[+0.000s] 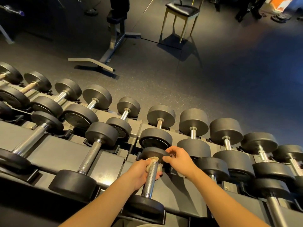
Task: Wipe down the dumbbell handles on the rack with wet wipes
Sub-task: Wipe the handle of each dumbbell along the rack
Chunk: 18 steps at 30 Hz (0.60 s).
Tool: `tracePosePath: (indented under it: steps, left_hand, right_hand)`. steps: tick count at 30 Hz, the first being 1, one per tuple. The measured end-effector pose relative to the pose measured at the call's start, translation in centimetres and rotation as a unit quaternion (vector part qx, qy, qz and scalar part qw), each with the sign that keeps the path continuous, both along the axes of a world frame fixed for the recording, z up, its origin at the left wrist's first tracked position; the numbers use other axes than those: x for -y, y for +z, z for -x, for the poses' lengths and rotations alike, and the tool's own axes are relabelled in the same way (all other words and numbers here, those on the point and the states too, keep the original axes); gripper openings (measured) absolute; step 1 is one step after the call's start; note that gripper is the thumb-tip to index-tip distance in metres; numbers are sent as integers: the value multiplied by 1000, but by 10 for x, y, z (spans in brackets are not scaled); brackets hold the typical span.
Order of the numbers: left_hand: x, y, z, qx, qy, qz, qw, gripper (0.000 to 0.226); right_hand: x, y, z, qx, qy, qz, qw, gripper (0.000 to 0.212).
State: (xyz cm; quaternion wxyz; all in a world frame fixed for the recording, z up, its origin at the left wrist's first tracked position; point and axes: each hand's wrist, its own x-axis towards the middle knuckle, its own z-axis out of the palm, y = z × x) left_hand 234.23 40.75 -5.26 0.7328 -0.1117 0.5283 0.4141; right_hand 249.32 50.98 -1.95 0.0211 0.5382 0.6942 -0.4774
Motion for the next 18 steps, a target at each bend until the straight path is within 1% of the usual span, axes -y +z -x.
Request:
tracePosePath:
  steps: [2, 3, 6, 7, 8, 9, 10, 11, 12, 13, 14, 15, 17, 18]
  left_hand:
    - [-8, 0, 1, 61, 13, 30, 998, 38]
    - [-11, 1, 2, 69, 10, 42, 997, 40]
    - [-16, 8, 3, 40, -22, 43, 998, 37]
    - [-15, 11, 2, 9, -35, 38, 999, 34]
    - [-14, 13, -1, -51, -50, 32, 997, 30]
    - [-12, 10, -5, -137, -73, 21, 988, 23]
    - [-9, 5, -9, -238, -113, 4, 965, 18]
    - [-6, -1, -14, -336, -167, -17, 927, 17]
    - [-4, -6, -18, -411, -212, -38, 886, 17]
    - [-3, -8, -21, -456, -227, -49, 859, 18]
    - [-3, -9, -22, -466, -212, -53, 857, 19]
    - [-4, -9, -20, -442, -177, -52, 878, 22]
    - [-8, -13, -12, -326, -88, -36, 941, 29]
    - [-7, -12, -8, -257, -58, -32, 964, 32]
  right_hand:
    - [3, 5, -4, -10, -3, -1, 1000, 14]
    - [6, 5, -4, -5, 4, -16, 1000, 12]
    - [10, 0, -1, 1, 6, -49, 999, 10]
    - [11, -2, -1, -2, 2, -48, 999, 10]
    - [11, -3, -1, -8, -2, -45, 999, 9]
    - [10, -5, -2, -11, -4, -41, 999, 9]
    - [10, -5, -2, -15, -5, -38, 999, 10]
    - [10, -5, -3, -17, -6, -37, 999, 10]
    - [10, -5, -3, -19, -7, -37, 999, 10]
    - [10, -6, -4, -20, -6, -38, 999, 10]
    - [9, -7, -5, -22, -6, -38, 999, 10]
    - [9, -8, -6, -24, -5, -36, 999, 10]
    - [8, -9, -10, -30, -6, -25, 999, 11]
    - [8, -9, -12, -31, -6, -23, 999, 12]
